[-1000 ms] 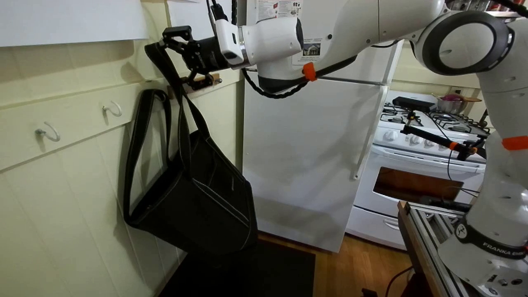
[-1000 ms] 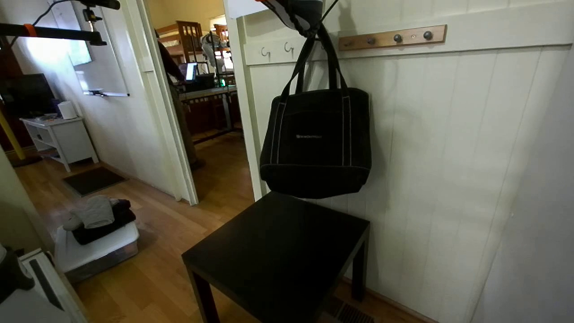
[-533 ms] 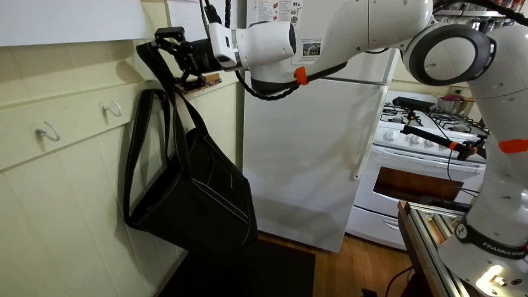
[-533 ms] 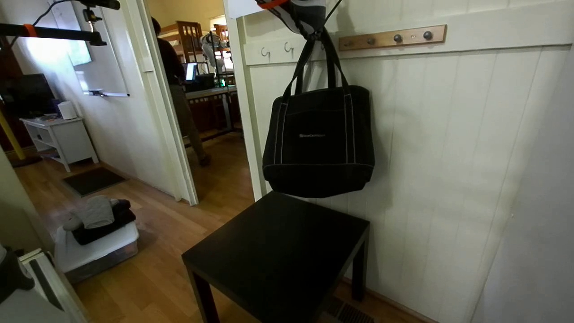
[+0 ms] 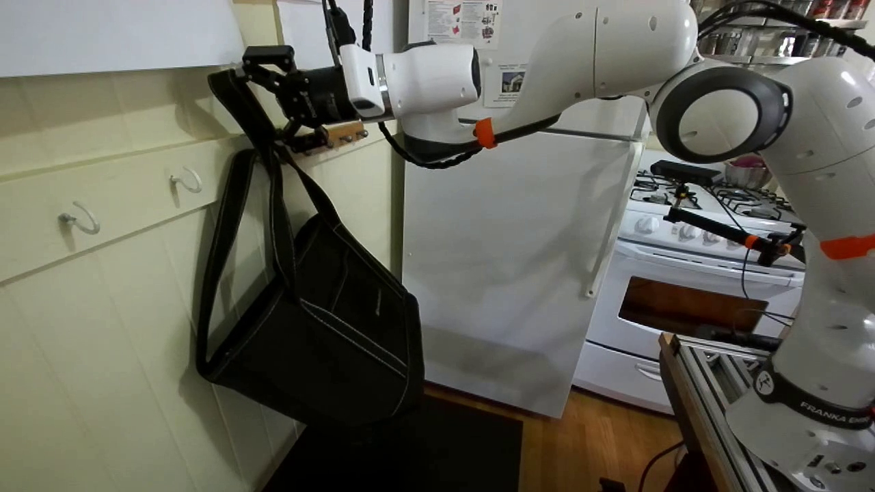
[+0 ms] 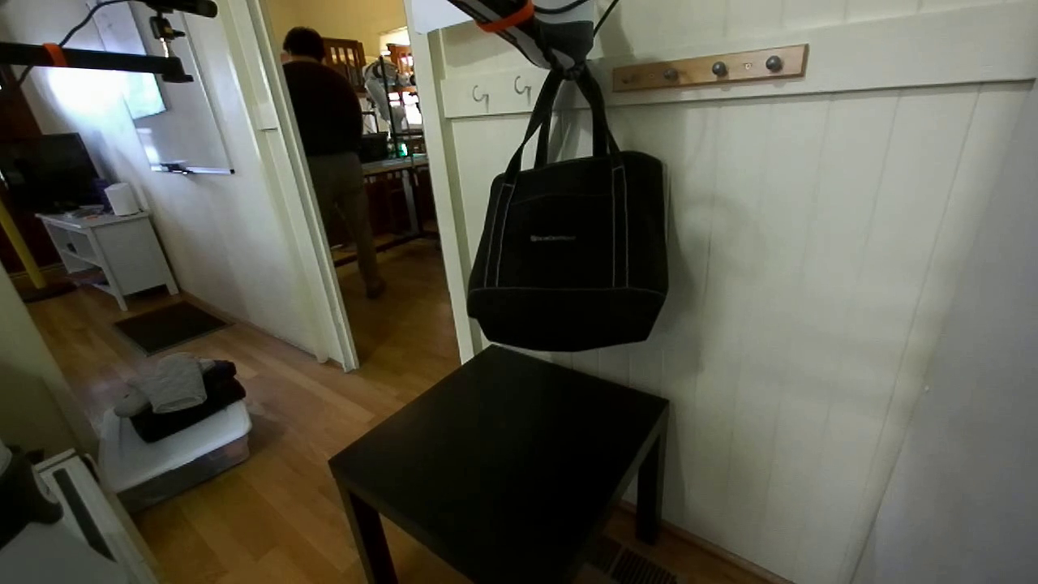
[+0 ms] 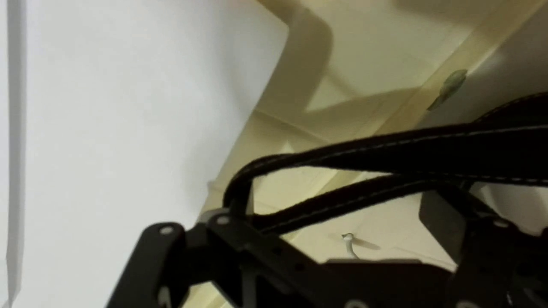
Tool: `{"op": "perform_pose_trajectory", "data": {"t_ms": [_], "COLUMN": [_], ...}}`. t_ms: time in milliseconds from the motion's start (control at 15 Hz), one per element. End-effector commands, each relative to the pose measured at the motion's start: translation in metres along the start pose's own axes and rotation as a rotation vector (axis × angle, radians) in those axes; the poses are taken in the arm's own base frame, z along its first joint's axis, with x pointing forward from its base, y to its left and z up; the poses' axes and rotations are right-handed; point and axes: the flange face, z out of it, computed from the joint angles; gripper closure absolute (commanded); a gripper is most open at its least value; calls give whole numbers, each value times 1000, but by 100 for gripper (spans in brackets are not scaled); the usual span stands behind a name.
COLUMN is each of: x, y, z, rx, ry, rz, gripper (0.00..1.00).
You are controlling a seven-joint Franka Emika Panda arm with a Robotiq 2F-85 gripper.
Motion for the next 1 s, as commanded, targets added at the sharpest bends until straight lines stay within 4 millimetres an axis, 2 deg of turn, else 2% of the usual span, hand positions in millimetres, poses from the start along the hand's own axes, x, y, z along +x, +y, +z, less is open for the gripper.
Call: {"op": "perform_pose_trajectory", "data": {"t_ms": [0,467,933], "x": [-12,-43,-41], "y": [23,25,-1], "z": [-4,-5,26], "rx": [-46,-9,54], "ry": [-23,-149,-263], "rz": [-102,-120,-84], "gripper": [0,0,0]}}
